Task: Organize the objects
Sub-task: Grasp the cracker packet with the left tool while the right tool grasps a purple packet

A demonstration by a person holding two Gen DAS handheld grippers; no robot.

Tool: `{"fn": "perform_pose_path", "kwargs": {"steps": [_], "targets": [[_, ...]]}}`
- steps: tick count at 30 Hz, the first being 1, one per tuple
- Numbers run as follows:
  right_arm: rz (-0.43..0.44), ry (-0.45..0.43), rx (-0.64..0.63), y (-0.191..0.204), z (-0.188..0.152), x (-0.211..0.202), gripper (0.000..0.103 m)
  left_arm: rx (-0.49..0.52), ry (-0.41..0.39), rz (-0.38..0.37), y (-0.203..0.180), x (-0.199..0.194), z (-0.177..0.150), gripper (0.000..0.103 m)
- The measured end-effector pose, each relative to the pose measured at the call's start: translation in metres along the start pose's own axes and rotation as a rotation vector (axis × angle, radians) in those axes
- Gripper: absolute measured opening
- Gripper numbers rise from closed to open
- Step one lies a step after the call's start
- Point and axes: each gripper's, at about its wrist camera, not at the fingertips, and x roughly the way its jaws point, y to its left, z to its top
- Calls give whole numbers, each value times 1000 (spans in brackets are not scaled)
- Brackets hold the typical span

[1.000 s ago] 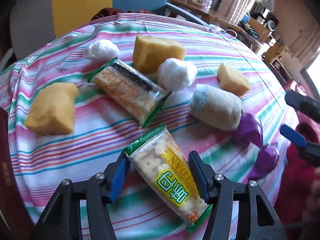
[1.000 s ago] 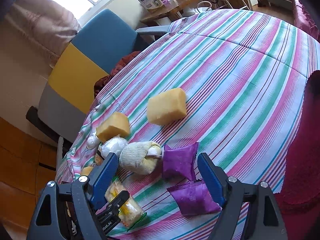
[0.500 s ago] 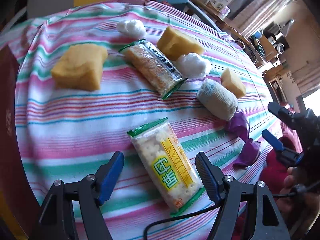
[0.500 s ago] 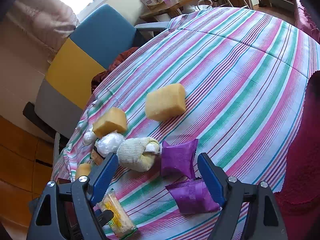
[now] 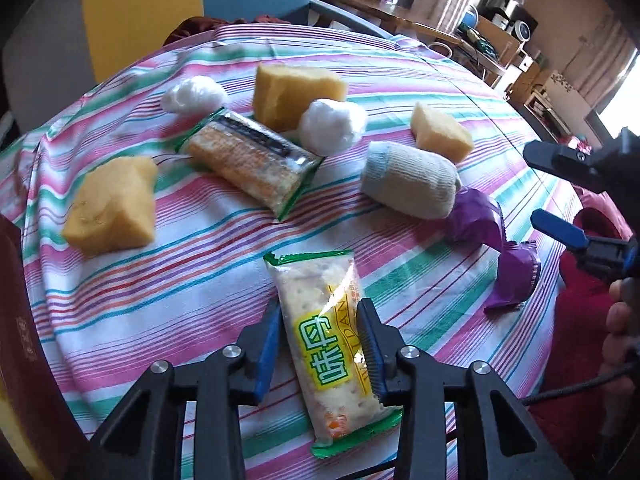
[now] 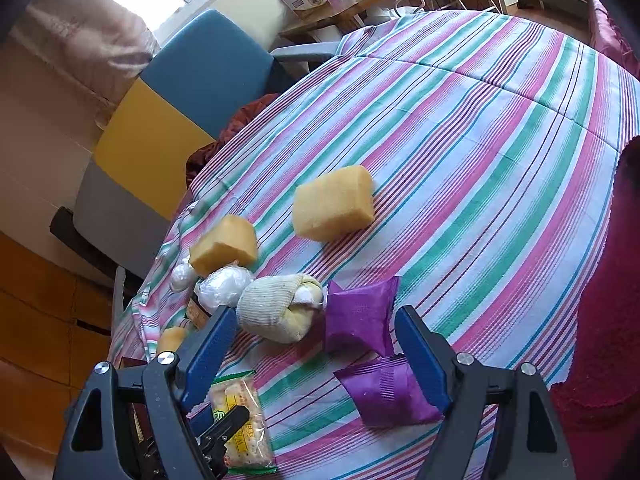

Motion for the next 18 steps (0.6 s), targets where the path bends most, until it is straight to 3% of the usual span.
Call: {"fn": "perform_pose_path", "kwargs": {"steps": [2, 4, 8, 12, 13, 14, 18], "targets": [[1, 2, 0, 0, 0, 0, 83, -47, 1, -14, 10, -5, -3, 65], [-4, 3, 1, 0, 0, 0, 83, -78, -10, -30, 13, -8, -6, 67], [-13, 4, -1, 1, -1, 1, 83, -64, -5, -48, 2, -9, -10, 67], [-29, 9, -3, 1, -1, 3, 83, -5, 6, 3, -12, 4, -14, 66], [-32, 9, -5, 1, -1, 3, 83, 15, -5, 15, -14, 5, -16, 63], [-36, 8, -7, 2, -1, 3, 83, 47, -15, 43, -17, 6, -18, 50], [-46, 6, -5, 1, -1, 3, 83, 112, -59, 57, -20, 4, -26, 46]]}}
